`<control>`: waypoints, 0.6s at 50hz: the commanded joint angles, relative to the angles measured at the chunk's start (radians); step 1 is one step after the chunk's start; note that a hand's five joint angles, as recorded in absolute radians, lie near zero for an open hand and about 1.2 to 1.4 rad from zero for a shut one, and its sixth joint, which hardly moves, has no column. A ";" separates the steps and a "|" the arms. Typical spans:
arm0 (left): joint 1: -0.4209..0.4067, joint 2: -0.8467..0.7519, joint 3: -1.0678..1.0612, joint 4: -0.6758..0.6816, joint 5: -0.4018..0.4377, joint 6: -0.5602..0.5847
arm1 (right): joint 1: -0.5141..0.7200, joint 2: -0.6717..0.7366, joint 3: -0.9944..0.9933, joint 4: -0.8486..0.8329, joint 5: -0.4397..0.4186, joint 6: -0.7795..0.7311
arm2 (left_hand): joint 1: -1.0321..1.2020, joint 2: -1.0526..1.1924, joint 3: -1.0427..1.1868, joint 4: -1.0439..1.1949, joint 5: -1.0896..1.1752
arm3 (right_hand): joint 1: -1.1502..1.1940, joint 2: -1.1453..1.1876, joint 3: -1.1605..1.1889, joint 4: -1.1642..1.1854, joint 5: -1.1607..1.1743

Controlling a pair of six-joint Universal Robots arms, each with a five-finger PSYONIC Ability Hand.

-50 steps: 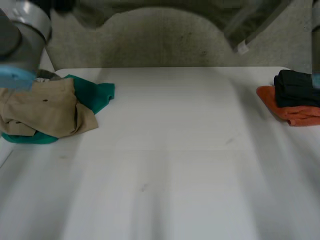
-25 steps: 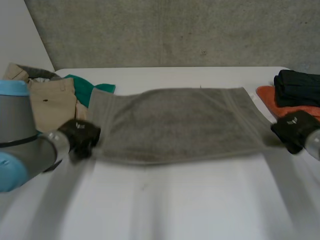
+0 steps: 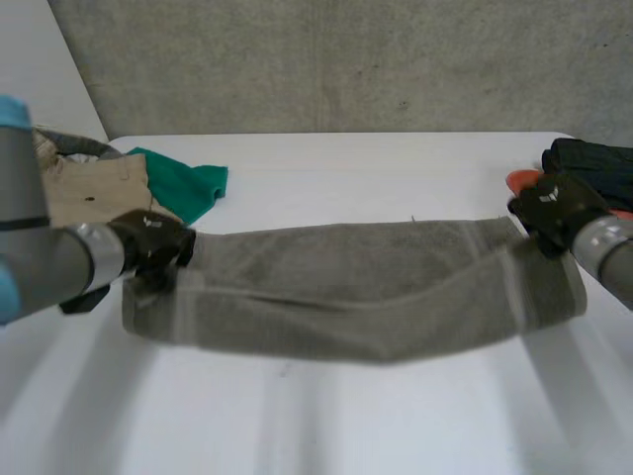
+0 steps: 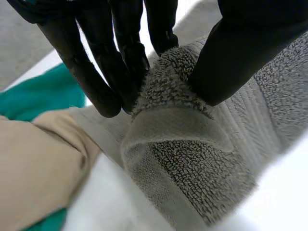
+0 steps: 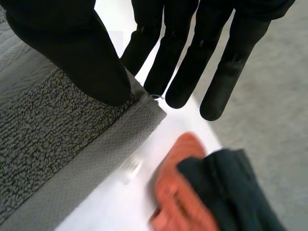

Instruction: Fold the laundry.

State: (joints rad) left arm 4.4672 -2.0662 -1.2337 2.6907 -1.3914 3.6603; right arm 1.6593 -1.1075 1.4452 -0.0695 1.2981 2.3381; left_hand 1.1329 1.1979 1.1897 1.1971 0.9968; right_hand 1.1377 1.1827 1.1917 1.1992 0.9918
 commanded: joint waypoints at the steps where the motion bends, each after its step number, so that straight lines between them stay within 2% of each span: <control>1: -0.032 -0.192 0.255 -0.005 -0.116 -0.071 | 0.059 0.161 -0.164 -0.136 0.121 0.067 | 0.263 0.198 0.207 0.199 0.225 | 0.259 0.214 0.205 0.197 0.230; 5: -0.043 -0.293 0.393 -0.028 -0.211 -0.071 | 0.083 0.254 -0.265 -0.179 0.162 0.066 | 0.263 0.198 0.207 0.199 0.225 | 0.259 0.214 0.205 0.197 0.230; 9: -0.051 -0.343 0.476 -0.040 -0.265 -0.074 | 0.100 0.334 -0.350 -0.219 0.179 0.063 | 0.263 0.198 0.207 0.199 0.225 | 0.259 0.214 0.205 0.197 0.230; 14: -0.066 -0.396 0.560 -0.012 -0.247 -0.075 | 0.126 0.442 -0.466 -0.222 0.197 0.043 | 0.258 0.193 0.201 0.194 0.219 | 0.259 0.214 0.205 0.197 0.230; 15: -0.069 -0.403 0.572 -0.006 -0.247 -0.077 | 0.132 0.462 -0.488 -0.216 0.205 0.038 | 0.197 0.132 0.140 0.133 0.158 | 0.259 0.214 0.205 0.197 0.230; 16: -0.072 -0.416 0.595 0.009 -0.250 -0.077 | 0.143 0.492 -0.528 -0.199 0.225 0.029 | -0.321 -0.386 -0.378 -0.385 -0.360 | -0.157 -0.202 -0.211 -0.219 -0.186; 17: -0.075 -0.419 0.605 0.017 -0.253 -0.077 | 0.148 0.506 -0.548 -0.191 0.240 0.027 | -0.730 -0.795 -0.787 -0.795 -0.769 | -0.545 -0.590 -0.599 -0.607 -0.574; 18: -0.078 -0.422 0.612 0.026 -0.259 -0.075 | 0.154 0.520 -0.566 -0.182 0.259 0.026 | -0.958 -1.023 -1.015 -1.023 -0.997 | -0.963 -1.008 -1.017 -1.025 -0.992; 22: -0.103 -0.416 0.622 0.080 -0.271 -0.085 | 0.172 0.534 -0.617 -0.112 0.361 0.041 | -0.958 -1.023 -1.015 -1.023 -0.997 | -0.963 -1.008 -1.017 -1.025 -0.992; 24: -0.109 -0.384 0.609 0.093 -0.278 -0.089 | 0.169 0.494 -0.602 -0.055 0.363 0.081 | -0.958 -1.023 -1.015 -1.023 -0.997 | -0.963 -1.008 -1.017 -1.025 -0.992; 25: -0.109 -0.370 0.600 0.095 -0.279 -0.091 | 0.168 0.474 -0.592 -0.038 0.356 0.098 | -0.958 -1.023 -1.015 -1.023 -0.997 | -0.963 -1.008 -1.017 -1.025 -0.992; 29: -0.112 -0.290 0.505 0.095 -0.290 -0.101 | 0.132 0.350 -0.501 0.080 0.236 0.211 | -0.958 -1.023 -1.015 -1.023 -0.997 | -0.963 -1.008 -1.017 -1.025 -0.992; 30: -0.114 -0.255 0.453 0.100 -0.288 -0.101 | 0.111 0.304 -0.447 0.129 0.174 0.242 | -0.958 -1.023 -1.015 -1.023 -0.997 | -0.963 -1.008 -1.017 -1.025 -0.992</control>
State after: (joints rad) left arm 4.3592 -2.4297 -0.6489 2.7799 -1.6714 3.5687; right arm 1.8189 -0.6487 0.8676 -0.0939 1.6179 2.4549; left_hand 0.1937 0.2067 0.2104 0.1985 0.0469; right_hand 0.2217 0.2146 0.2105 0.2163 0.0493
